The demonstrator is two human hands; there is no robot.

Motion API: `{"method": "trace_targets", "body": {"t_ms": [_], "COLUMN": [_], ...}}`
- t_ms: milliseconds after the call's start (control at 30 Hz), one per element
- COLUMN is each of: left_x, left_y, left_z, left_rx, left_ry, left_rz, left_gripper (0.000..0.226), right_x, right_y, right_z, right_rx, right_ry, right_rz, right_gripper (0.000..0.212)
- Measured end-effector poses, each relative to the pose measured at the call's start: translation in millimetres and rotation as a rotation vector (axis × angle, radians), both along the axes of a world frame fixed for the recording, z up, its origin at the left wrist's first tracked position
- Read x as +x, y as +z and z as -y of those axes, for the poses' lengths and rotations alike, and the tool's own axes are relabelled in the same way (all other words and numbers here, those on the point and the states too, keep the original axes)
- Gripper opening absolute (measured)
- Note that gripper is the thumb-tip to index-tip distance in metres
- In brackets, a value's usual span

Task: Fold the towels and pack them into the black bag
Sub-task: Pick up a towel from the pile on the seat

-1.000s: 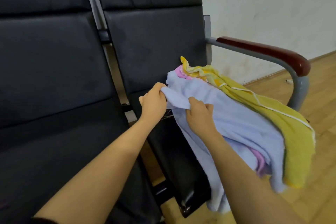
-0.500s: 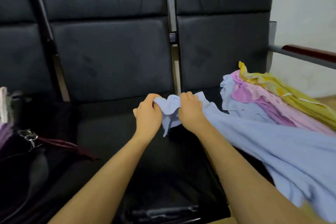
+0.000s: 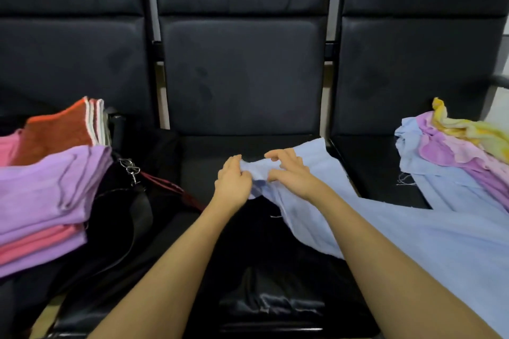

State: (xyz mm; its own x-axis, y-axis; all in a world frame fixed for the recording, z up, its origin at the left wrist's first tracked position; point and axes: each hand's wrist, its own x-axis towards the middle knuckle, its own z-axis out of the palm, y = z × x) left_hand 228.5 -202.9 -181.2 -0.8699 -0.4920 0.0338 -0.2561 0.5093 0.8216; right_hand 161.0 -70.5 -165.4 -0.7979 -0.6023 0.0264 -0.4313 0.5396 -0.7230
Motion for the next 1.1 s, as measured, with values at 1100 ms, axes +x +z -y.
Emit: {"method": "trace_targets", "body": {"t_ms": [1100], "left_x": [-0.9], "left_y": [-46.4], "left_z": [-1.9], "left_rx": [-0.862], "left_ry": [-0.412], "left_rz": [0.112], "left_gripper": [0.034], "right_x": [-25.3], "right_y": [-46.3], "right_z": [-9.7], "right_rx": [0.401], "right_ry": [-0.395], "right_rz": [-0.614], "right_gripper": [0.03]}}
